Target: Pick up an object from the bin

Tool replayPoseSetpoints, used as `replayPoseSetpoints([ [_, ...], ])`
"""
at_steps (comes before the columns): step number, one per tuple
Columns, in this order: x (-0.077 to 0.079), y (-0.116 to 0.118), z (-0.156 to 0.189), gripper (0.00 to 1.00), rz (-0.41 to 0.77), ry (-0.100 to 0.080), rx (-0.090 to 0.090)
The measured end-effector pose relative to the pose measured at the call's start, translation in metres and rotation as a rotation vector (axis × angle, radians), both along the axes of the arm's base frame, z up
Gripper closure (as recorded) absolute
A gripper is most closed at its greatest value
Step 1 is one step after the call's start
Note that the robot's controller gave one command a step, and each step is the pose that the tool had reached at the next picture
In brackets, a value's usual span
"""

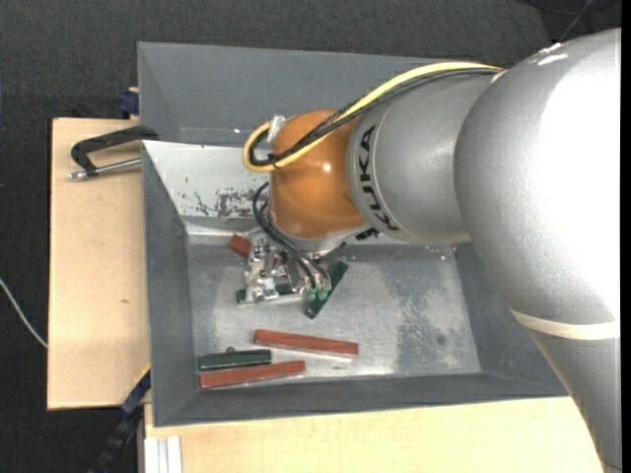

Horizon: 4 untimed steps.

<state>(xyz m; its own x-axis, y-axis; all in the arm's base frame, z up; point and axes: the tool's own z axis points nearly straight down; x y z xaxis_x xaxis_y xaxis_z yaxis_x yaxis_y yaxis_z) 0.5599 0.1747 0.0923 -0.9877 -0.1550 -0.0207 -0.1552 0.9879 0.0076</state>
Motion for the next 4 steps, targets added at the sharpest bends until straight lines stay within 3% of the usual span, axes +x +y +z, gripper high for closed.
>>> replayPoseSetpoints([
  [4, 0.0000, 0.0000, 0.0000, 1.00, 0.000, 0.000, 0.000],
])
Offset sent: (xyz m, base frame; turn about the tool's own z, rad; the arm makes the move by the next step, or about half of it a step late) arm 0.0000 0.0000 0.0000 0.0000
